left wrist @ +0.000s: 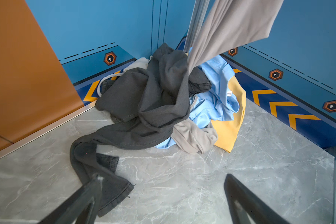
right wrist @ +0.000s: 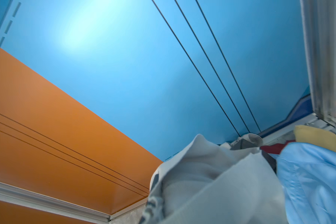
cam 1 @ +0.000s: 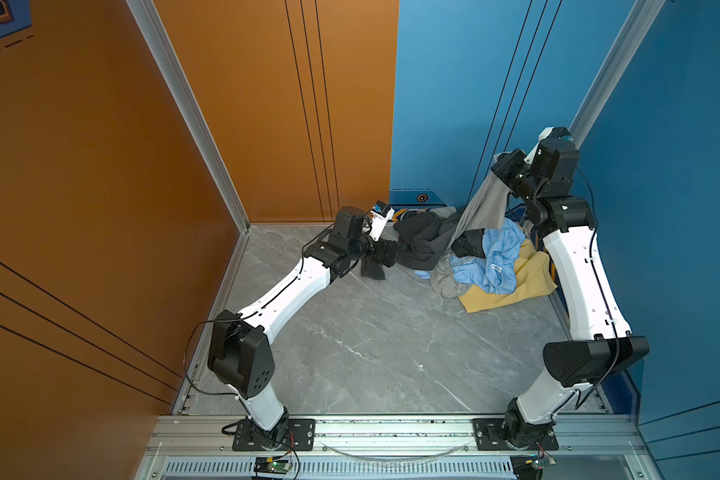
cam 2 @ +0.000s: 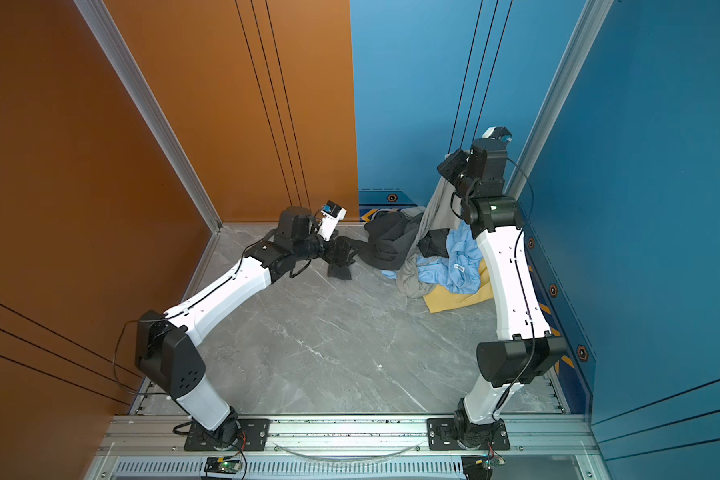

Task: Pick out a specific cloth from the pile

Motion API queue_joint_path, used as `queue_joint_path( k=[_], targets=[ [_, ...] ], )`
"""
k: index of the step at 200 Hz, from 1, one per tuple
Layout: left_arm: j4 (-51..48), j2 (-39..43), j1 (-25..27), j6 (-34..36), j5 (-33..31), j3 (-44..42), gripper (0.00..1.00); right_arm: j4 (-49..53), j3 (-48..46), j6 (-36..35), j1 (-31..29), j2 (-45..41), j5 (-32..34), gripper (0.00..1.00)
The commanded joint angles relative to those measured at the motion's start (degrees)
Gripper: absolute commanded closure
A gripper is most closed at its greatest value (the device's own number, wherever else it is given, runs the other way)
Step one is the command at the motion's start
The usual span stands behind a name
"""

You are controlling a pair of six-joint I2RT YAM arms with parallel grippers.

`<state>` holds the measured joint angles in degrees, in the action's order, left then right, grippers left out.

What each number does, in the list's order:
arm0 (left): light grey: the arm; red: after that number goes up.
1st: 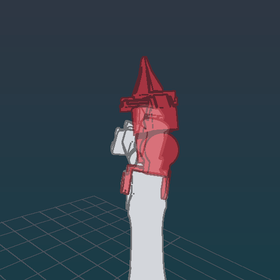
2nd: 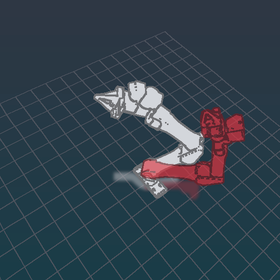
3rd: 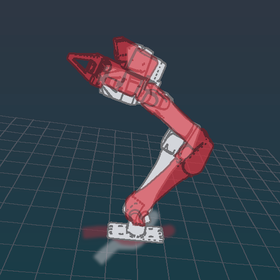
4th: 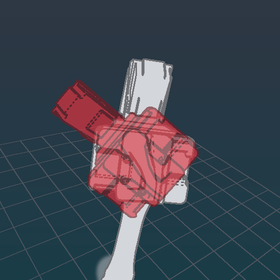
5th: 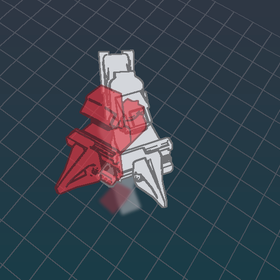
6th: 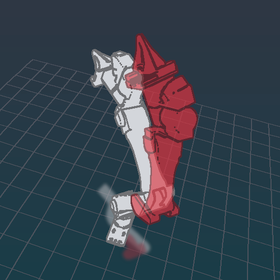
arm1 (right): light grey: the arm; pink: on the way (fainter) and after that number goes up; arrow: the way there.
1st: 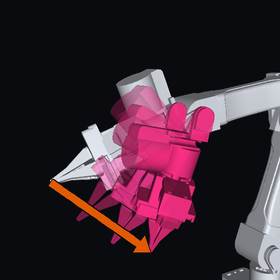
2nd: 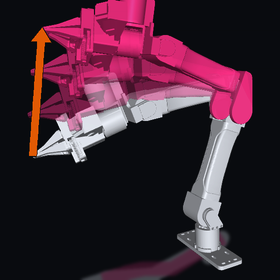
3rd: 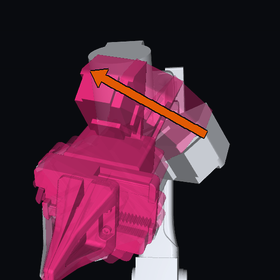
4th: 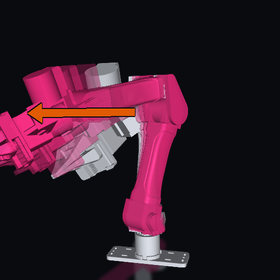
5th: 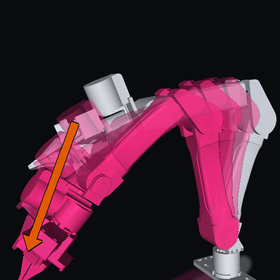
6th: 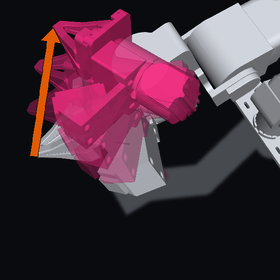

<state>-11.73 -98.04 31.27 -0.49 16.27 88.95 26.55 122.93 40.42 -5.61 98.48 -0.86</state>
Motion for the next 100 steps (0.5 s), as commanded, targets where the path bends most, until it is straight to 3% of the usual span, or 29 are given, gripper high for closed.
queue_joint_path(
  k=[1,65,100],
  targets=[
    [3.2,-3.2,2.5,-0.5,-1.2,4.1,0.02,-4.5,5.7,-0.7,-0.2,-0.1,-4.3,1.00],
    [10.9,-15.9,7.5,-1.2,-1.4,17.1,0.02,-7.2,8.2,1.4,-0.7,-1.3,-9.6,1.00],
    [15.3,-26.4,10.1,-2.1,-3.3,28.0,0.01,-10.8,1.8,2.7,-0.7,-5.7,-12.2,1.00]
  ],
)
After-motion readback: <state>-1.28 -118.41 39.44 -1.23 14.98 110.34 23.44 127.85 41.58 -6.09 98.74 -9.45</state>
